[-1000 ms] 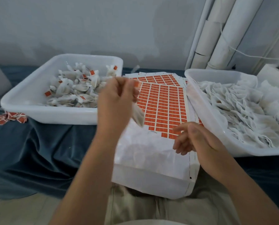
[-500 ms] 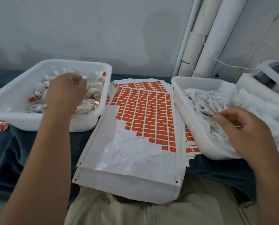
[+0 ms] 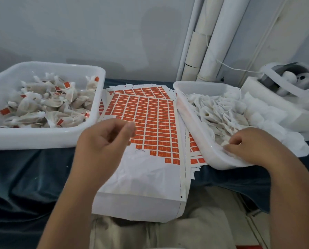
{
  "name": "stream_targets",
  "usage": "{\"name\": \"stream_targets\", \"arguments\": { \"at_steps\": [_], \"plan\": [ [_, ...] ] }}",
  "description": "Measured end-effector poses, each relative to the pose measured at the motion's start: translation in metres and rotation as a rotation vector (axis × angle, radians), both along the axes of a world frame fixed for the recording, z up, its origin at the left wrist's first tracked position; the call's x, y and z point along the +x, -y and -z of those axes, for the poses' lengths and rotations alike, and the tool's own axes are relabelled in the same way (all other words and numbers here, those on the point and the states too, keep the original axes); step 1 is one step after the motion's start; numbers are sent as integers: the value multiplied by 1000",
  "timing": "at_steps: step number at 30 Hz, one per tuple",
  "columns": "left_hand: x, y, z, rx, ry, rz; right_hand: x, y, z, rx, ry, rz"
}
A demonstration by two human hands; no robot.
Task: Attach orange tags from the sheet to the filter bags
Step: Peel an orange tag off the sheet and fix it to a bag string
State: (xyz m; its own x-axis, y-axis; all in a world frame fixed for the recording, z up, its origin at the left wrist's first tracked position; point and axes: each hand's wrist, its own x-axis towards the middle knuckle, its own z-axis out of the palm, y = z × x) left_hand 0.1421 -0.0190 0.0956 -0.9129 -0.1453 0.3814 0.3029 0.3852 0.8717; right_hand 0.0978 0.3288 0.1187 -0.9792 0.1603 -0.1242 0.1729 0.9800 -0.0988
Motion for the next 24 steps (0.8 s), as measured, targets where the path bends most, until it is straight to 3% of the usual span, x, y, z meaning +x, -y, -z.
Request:
{"name": "stream_targets", "arguments": {
  "at_steps": [7,11,15,18,21,24],
  "plan": [
    [2,-20,19,-12,95,109,25,-4,-11,-230,-412,1],
    [9,-38,22,49,71,200,46,17,-30,-458,-610,-160],
    [20,-59,25,77,23,248,62,49,-34,-481,-416,-445],
    [25,-68,26,24,110,402,66,74,-20,-497,-228,-656],
    [25,-71,28,132,160,470,61,83,-10,-656,-172,-641],
    [25,-72,29,207,142,383,57,79,-9,-844,-165,-549]
  ]
}}
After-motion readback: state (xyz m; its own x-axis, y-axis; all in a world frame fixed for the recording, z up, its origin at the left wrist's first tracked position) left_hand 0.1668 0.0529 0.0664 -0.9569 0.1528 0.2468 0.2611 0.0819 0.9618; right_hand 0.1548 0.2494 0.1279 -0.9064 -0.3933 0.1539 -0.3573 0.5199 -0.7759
